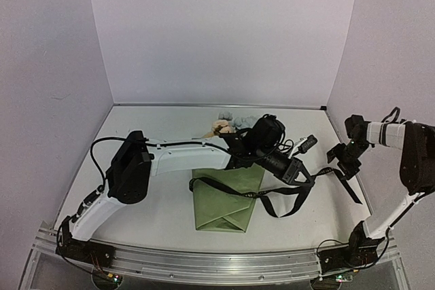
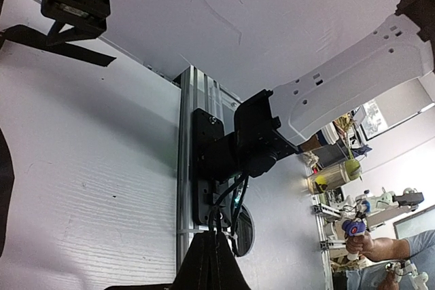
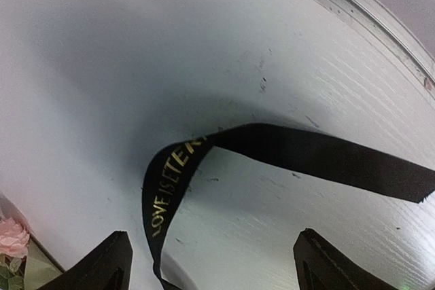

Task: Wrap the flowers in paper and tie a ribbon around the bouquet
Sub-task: Place the left side of the ribbon on the folded bouquet, then cross the ribbon over the folded bouquet.

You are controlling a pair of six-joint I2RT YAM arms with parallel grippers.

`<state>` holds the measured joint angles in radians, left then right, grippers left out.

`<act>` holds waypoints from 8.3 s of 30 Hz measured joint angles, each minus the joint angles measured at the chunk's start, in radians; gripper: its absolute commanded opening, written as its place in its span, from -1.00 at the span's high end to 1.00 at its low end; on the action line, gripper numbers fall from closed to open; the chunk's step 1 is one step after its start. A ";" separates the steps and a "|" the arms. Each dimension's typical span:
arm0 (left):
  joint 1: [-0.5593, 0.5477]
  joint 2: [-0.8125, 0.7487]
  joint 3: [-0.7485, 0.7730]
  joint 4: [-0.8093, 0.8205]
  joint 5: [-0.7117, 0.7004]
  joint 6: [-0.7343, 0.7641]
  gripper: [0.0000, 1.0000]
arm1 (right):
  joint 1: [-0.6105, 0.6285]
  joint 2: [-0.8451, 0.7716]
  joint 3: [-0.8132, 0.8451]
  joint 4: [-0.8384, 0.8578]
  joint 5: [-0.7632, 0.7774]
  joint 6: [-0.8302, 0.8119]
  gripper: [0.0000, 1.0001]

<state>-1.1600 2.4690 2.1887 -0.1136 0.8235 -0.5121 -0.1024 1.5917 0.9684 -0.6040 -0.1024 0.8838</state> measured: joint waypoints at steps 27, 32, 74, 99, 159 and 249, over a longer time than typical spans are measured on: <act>0.014 0.102 0.145 -0.127 -0.095 0.093 -0.18 | -0.021 0.230 0.171 0.011 -0.001 -0.020 1.00; 0.049 0.028 0.011 -0.070 -0.113 0.067 -0.29 | -0.009 0.186 0.209 0.014 -0.019 -0.066 1.00; 0.546 -0.718 -1.040 0.006 -0.225 -0.190 -0.18 | 0.807 0.200 0.438 -0.083 -0.082 -0.124 -0.17; 0.553 -0.776 -1.090 -0.113 -0.253 -0.087 -0.15 | 0.890 0.285 0.318 0.152 0.067 0.302 0.06; 0.391 -0.557 -0.885 -0.394 -0.409 0.185 0.80 | 0.959 0.069 0.247 0.246 -0.668 -0.383 1.00; 0.356 -0.670 -0.969 -0.379 -0.457 0.254 1.00 | 1.042 0.452 0.524 0.098 -0.152 -0.194 0.84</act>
<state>-0.8043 1.7992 1.2194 -0.4930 0.3669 -0.2578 0.9395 2.0441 1.4928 -0.5062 -0.2541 0.6900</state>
